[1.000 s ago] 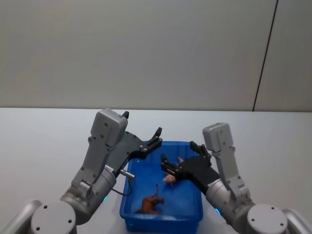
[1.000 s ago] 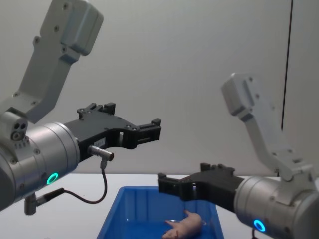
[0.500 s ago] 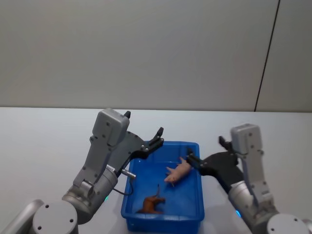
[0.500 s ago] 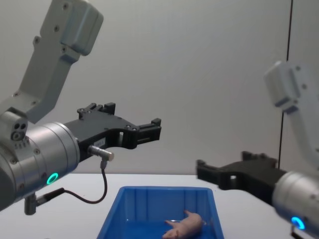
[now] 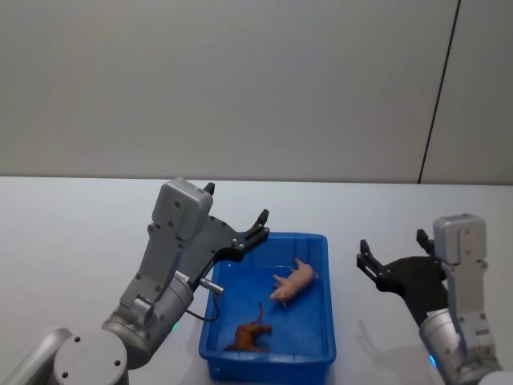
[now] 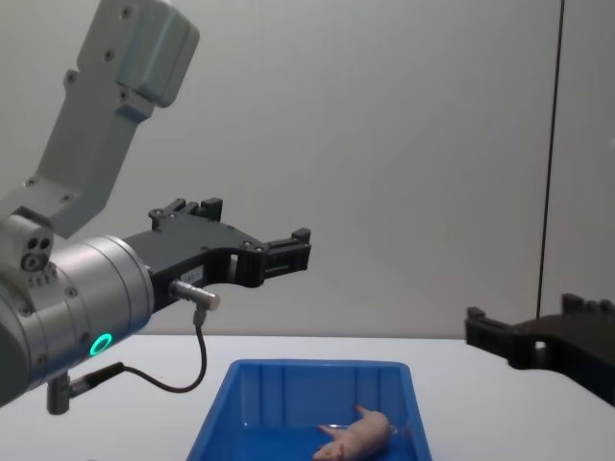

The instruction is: Pick up the two dolls from the table and place them into the box.

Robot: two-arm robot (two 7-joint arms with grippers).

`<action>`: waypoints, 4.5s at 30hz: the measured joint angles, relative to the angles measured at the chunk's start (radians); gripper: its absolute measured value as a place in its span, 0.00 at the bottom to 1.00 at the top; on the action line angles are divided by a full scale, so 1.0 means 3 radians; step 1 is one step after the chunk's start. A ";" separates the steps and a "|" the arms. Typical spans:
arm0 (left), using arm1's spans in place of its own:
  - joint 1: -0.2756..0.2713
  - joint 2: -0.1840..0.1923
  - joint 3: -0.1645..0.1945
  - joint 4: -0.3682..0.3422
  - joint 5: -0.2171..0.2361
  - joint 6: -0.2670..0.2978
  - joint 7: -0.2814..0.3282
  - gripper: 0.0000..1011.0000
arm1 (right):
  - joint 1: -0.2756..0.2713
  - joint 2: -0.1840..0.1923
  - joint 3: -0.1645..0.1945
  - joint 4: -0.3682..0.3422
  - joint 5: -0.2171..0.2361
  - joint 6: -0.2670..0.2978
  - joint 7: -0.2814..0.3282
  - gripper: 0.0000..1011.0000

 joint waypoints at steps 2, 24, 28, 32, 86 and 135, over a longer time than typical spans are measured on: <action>0.0000 0.0000 0.0000 0.0000 0.0000 0.0000 0.0000 0.99 | -0.0024 0.0017 0.0014 -0.0023 0.0008 -0.0001 -0.0038 0.99; 0.0094 0.0109 -0.0068 -0.0107 -0.0128 0.0135 0.0015 0.99 | -0.0126 0.0087 0.0068 -0.0116 0.0035 -0.0005 -0.0195 0.99; 0.0147 0.0164 -0.0097 -0.0160 -0.0189 0.0195 0.0040 0.99 | -0.0131 0.0091 0.0071 -0.0120 0.0036 -0.0005 -0.0204 0.99; 0.0216 0.0230 -0.0130 -0.0215 -0.0291 0.0267 0.0077 0.99 | -0.0136 0.0094 0.0073 -0.0125 0.0037 -0.0005 -0.0210 0.99; 0.0434 0.0403 -0.0359 0.0285 -0.0890 0.0762 0.0090 0.99 | -0.0145 0.0100 0.0078 -0.0134 0.0040 -0.0004 -0.0225 0.99; 0.0072 0.0197 -0.0394 0.0842 -0.0772 0.1047 -0.0322 0.23 | -0.0145 0.0100 0.0078 -0.0134 0.0040 -0.0004 -0.0225 0.99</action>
